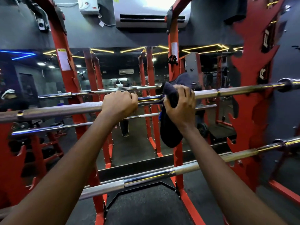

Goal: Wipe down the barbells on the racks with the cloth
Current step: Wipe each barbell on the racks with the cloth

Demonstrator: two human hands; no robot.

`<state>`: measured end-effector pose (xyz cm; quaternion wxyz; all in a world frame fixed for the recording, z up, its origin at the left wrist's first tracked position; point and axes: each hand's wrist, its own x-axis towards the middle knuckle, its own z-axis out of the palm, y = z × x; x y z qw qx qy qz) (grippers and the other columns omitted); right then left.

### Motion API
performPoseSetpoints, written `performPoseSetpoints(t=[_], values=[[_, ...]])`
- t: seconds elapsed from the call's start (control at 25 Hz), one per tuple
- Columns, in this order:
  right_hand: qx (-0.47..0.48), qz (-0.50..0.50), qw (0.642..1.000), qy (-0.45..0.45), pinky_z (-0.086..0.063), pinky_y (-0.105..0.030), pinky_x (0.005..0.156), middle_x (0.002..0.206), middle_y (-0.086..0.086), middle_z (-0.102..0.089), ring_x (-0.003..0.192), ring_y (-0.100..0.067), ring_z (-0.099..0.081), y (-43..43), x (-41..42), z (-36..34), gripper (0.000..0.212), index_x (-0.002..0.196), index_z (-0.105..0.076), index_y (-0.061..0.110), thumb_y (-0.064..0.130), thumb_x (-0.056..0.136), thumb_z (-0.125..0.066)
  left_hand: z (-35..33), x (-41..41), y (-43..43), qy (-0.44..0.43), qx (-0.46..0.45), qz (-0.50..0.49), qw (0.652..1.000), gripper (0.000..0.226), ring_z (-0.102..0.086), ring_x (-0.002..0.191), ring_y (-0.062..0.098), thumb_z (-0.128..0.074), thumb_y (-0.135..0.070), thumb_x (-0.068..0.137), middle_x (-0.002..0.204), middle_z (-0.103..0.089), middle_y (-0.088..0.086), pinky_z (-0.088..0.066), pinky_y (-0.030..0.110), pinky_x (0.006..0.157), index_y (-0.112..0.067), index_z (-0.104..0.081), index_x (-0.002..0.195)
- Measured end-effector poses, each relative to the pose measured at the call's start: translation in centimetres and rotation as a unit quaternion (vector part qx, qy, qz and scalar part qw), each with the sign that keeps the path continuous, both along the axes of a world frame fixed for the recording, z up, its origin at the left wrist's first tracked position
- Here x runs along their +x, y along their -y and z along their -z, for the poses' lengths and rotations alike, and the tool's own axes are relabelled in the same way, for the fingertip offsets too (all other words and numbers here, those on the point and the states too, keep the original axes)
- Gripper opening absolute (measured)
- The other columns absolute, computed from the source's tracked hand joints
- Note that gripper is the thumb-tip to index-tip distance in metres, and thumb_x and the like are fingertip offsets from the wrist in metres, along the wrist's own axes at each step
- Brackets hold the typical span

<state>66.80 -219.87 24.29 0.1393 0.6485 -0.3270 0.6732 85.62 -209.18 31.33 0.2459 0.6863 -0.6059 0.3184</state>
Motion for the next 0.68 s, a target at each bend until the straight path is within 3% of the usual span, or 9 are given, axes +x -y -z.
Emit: performPoseSetpoints(t=[0.12, 0.24, 0.32, 0.4, 0.48, 0.6, 0.68], values=[[-0.005, 0.007, 0.999, 0.053, -0.045, -0.033, 0.094, 0.116, -0.008, -0.061, 0.108, -0.026, -0.056, 0.8, -2.1, -0.8, 0.041, 0.117, -0.062, 0.01, 0.042, 0.091, -0.059, -0.5, -0.8, 0.4, 0.007, 0.003, 0.031, 1.0, 0.041, -0.051, 0.064, 0.025, -0.033, -0.029, 0.098, 0.064, -0.046, -0.001, -0.041, 0.034, 0.06, -0.016, -0.046, 0.062], [0.033, 0.023, 0.988, 0.149, -0.044, -0.032, 0.099, 0.123, -0.01, -0.06, 0.115, -0.026, -0.054, 0.8, -2.4, -0.8, 0.043, 0.121, -0.061, 0.009, 0.042, 0.092, -0.058, 0.2, -2.3, 1.4, 0.03, -0.034, 0.085, 0.995, 0.051, -0.044, 0.051, 0.013, -0.026, -0.039, 0.104, 0.064, -0.054, 0.001, -0.025, 0.03, 0.049, -0.017, -0.048, 0.063], [0.04, 0.021, 0.988, 0.148, -0.044, -0.038, 0.108, 0.135, -0.011, -0.053, 0.125, -0.026, -0.05, 0.4, -1.1, 0.4, 0.048, 0.133, -0.054, 0.009, 0.041, 0.096, -0.059, 0.4, -3.0, 1.9, 0.02, -0.049, 0.051, 0.997, 0.058, -0.037, 0.046, 0.012, -0.023, -0.043, 0.105, 0.055, -0.047, -0.001, -0.019, 0.03, 0.047, -0.017, -0.048, 0.06], [0.019, 0.01, 0.993, 0.116, -0.037, -0.037, 0.116, 0.146, -0.011, -0.045, 0.136, -0.026, -0.044, 0.5, -0.3, 1.8, 0.056, 0.143, -0.044, 0.008, 0.04, 0.1, -0.057, 0.5, -3.5, 2.1, 0.014, -0.054, 0.012, 0.998, 0.058, -0.033, 0.044, 0.011, -0.024, -0.042, 0.105, 0.052, -0.041, -0.003, -0.016, 0.03, 0.046, -0.016, -0.047, 0.058], [0.014, -0.017, 0.99, 0.139, -0.031, -0.035, 0.121, 0.155, -0.012, -0.038, 0.144, -0.023, -0.037, 0.9, -0.5, 2.7, 0.061, 0.15, -0.037, 0.005, 0.042, 0.104, -0.052, 0.6, -3.6, 2.2, 0.025, -0.06, 0.0, 0.998, 0.057, -0.031, 0.043, 0.01, -0.025, -0.041, 0.105, 0.051, -0.039, -0.003, -0.015, 0.029, 0.045, -0.017, -0.048, 0.058], [0.045, -0.078, 0.958, 0.272, -0.029, -0.038, 0.124, 0.161, -0.015, -0.025, 0.149, -0.024, -0.031, 0.7, 0.7, 3.3, 0.066, 0.157, -0.026, 0.004, 0.038, 0.106, -0.048, 0.8, -3.5, 2.1, 0.037, -0.084, 0.003, 0.996, 0.056, -0.03, 0.041, 0.009, -0.026, -0.04, 0.104, 0.048, -0.037, -0.005, -0.015, 0.027, 0.044, -0.019, -0.048, 0.057], [0.088, -0.12, 0.914, 0.377, -0.031, -0.043, 0.123, 0.16, -0.015, -0.025, 0.147, -0.028, -0.034, 1.3, 1.8, 2.8, 0.069, 0.159, -0.024, 0.005, 0.042, 0.104, -0.046, 0.9, -3.4, 2.1, 0.036, -0.085, 0.004, 0.996, 0.056, -0.03, 0.041, 0.009, -0.026, -0.04, 0.104, 0.049, -0.037, -0.004, -0.015, 0.027, 0.043, -0.019, -0.047, 0.057]])
